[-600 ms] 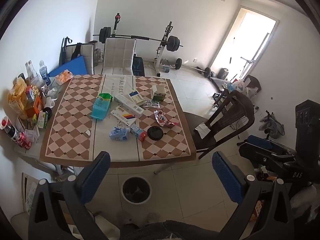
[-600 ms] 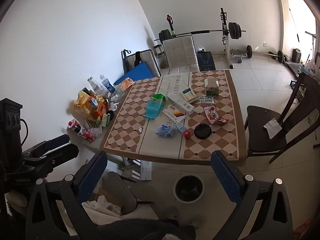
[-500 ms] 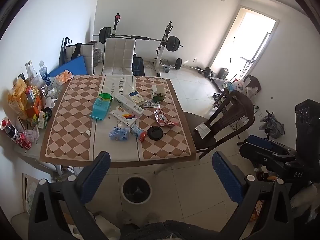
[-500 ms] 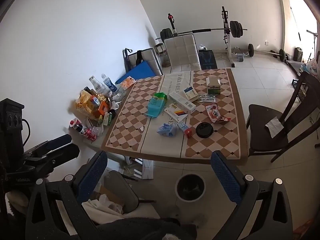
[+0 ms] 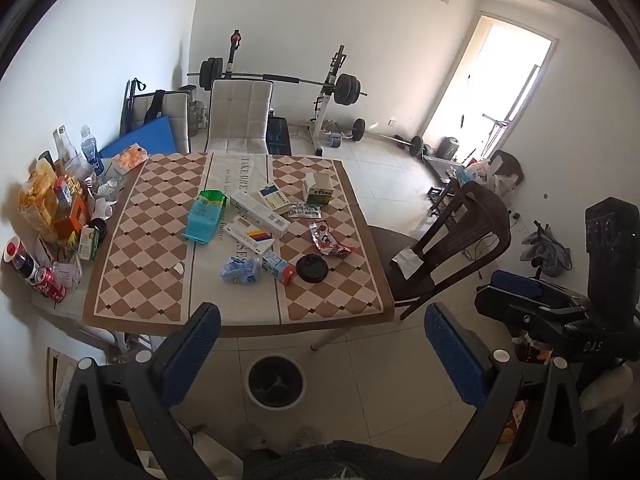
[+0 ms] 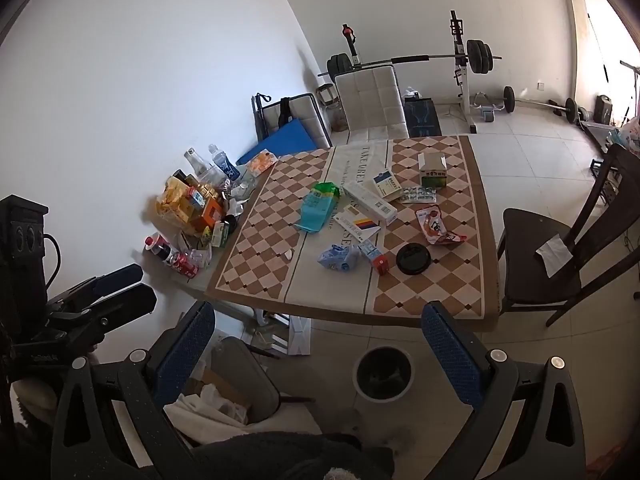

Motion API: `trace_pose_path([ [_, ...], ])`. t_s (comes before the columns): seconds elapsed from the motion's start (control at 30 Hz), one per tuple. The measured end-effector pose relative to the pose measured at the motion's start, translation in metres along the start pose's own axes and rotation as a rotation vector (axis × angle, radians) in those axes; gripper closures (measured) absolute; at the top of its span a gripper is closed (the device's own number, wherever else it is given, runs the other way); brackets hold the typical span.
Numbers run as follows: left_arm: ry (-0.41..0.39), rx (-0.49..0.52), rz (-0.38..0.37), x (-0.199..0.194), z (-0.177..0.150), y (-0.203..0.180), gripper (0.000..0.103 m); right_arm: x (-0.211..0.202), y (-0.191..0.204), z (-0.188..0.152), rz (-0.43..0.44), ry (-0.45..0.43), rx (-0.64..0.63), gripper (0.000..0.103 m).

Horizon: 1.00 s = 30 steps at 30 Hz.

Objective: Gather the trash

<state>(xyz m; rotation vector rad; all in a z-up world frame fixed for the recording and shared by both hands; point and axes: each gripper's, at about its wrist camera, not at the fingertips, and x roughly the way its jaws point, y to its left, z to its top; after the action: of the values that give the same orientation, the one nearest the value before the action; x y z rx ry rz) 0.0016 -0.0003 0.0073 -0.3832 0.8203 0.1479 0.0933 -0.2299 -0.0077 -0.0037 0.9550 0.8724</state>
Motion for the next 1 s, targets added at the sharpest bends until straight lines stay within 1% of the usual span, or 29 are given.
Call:
trace_pose_path([
  [1.0,-0.001,0.001,-0.002,-0.0018,-0.0025,-0.0014,0.0,-0.0042,0.0006,0.0083,0.027,0.002,-0.001,0.0],
])
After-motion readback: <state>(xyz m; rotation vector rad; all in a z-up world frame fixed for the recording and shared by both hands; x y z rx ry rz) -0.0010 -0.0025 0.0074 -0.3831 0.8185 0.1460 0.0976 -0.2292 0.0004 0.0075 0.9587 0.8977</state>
